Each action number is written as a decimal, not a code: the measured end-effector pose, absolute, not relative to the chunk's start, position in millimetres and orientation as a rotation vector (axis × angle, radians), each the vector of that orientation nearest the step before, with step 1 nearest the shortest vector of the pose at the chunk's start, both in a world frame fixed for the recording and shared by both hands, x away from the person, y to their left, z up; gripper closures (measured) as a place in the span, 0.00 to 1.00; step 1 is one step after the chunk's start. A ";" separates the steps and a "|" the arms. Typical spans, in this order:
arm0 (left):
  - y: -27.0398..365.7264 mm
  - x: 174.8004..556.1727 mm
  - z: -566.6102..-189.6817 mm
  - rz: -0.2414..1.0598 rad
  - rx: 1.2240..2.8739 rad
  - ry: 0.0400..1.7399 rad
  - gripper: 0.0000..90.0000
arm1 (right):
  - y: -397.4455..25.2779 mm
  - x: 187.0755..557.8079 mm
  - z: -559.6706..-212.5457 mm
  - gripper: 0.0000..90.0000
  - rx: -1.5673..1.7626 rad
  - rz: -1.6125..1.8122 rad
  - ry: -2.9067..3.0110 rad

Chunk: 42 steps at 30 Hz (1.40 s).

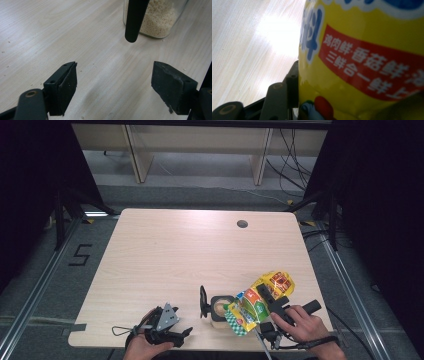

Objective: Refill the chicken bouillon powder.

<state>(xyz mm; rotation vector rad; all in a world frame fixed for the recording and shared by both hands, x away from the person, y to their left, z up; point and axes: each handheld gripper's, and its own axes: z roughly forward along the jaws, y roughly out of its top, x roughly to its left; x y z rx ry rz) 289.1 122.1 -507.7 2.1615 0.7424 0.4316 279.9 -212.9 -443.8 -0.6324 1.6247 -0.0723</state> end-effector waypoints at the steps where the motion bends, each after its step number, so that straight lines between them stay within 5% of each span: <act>1: 122.0 289.1 -507.5 0.432 2.160 0.744 0.23 | -212.5 280.3 -443.5 0.54 -0.642 -0.080 1.637; 42: 122.4 289.6 -507.0 0.436 2.163 0.739 0.23 | -231.8 297.5 -447.6 0.56 -0.404 0.324 1.923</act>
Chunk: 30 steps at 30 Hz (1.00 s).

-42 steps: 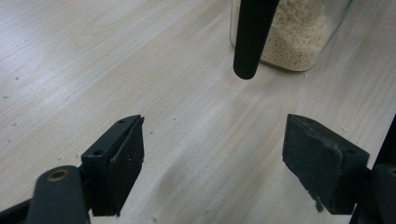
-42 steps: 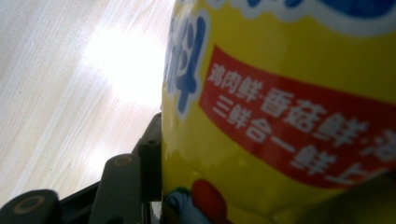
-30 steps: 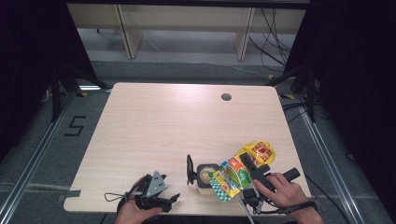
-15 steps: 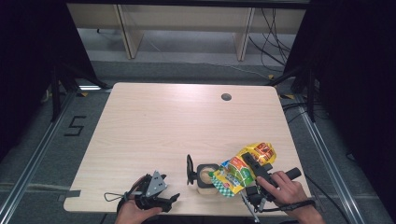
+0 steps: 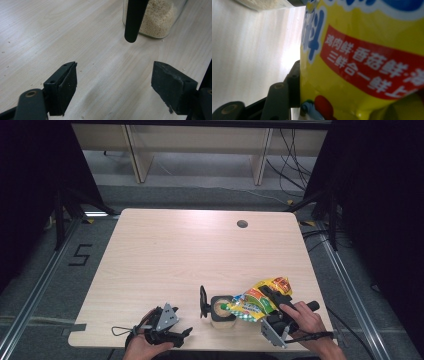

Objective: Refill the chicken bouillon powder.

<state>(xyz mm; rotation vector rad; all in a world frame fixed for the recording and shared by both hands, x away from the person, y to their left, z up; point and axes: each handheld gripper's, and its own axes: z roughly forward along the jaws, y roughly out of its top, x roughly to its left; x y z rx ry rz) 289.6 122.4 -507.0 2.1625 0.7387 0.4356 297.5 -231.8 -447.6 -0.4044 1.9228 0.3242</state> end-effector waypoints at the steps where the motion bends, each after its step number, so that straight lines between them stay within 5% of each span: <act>1: 122.4 289.7 -507.1 0.437 2.161 0.737 0.23 | -233.2 297.5 -450.6 0.56 -0.363 0.344 1.963; 30: 124.2 289.0 -505.7 0.448 2.167 0.741 0.23 | -251.0 308.8 -457.5 0.60 -0.196 0.747 2.164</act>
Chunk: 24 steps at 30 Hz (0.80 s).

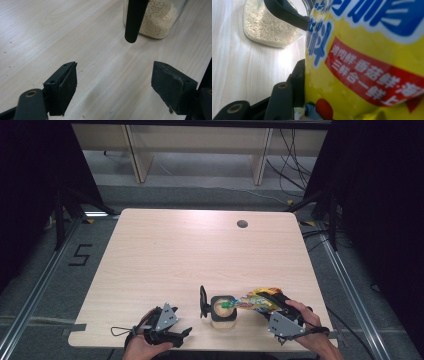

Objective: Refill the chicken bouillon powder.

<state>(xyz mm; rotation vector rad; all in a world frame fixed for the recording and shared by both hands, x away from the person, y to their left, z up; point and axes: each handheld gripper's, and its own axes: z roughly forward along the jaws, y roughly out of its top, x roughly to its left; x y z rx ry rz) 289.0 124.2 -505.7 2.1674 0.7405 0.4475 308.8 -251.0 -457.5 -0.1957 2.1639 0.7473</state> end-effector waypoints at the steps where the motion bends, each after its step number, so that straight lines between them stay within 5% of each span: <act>1: 124.2 289.0 -505.6 0.447 2.168 0.741 0.23 | -251.5 309.8 -457.6 0.61 -0.200 0.750 2.160; 24: 123.1 289.3 -506.5 0.443 2.168 0.741 0.23 | -271.9 343.6 -467.9 0.66 0.174 1.139 2.194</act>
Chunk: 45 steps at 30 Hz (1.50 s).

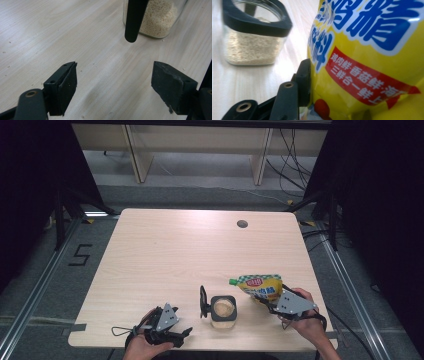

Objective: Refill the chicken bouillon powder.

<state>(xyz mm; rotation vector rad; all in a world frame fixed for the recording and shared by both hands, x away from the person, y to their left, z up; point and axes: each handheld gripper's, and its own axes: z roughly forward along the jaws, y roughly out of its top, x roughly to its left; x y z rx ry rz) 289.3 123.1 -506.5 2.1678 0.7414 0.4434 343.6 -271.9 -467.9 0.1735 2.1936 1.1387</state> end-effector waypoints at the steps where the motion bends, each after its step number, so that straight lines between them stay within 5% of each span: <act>1: 123.2 289.4 -506.5 0.444 2.168 0.744 0.23 | -274.3 347.1 -466.6 0.66 0.133 1.144 2.189; 14: 123.6 289.7 -506.9 0.444 2.171 0.737 0.23 | -291.9 352.7 -472.1 0.65 0.371 1.273 2.177; 45: 124.5 289.4 -506.0 0.443 2.156 0.747 0.23 | -312.7 347.5 -465.2 0.37 0.629 1.304 2.150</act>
